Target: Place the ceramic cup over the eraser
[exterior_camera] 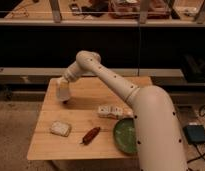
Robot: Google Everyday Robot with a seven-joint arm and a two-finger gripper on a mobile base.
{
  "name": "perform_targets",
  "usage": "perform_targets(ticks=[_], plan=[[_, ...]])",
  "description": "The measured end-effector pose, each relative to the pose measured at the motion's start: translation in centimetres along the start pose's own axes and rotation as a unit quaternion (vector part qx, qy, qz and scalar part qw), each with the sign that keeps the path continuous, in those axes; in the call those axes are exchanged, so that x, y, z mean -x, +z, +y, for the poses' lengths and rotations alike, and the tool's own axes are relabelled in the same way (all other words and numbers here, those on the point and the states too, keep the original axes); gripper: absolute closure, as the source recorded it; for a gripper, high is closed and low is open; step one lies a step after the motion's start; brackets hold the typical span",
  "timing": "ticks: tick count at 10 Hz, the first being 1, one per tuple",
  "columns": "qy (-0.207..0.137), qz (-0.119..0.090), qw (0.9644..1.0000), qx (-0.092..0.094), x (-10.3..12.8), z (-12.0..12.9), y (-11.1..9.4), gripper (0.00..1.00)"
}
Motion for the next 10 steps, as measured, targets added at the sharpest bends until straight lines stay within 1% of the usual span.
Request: perform_targets(ticks=[1,2,4,10], plan=[[0.0,0.0,1.0,0.0,0.01,0.0,0.0,0.46],[0.0,0.0,1.0,0.0,0.02,0.01,-0.01,0.35],[0.0,0.0,1.0,0.0,0.02,0.01,0.0,0.21],[0.0,0.0,1.0,0.0,0.0,0.02,-0.03,0.2]])
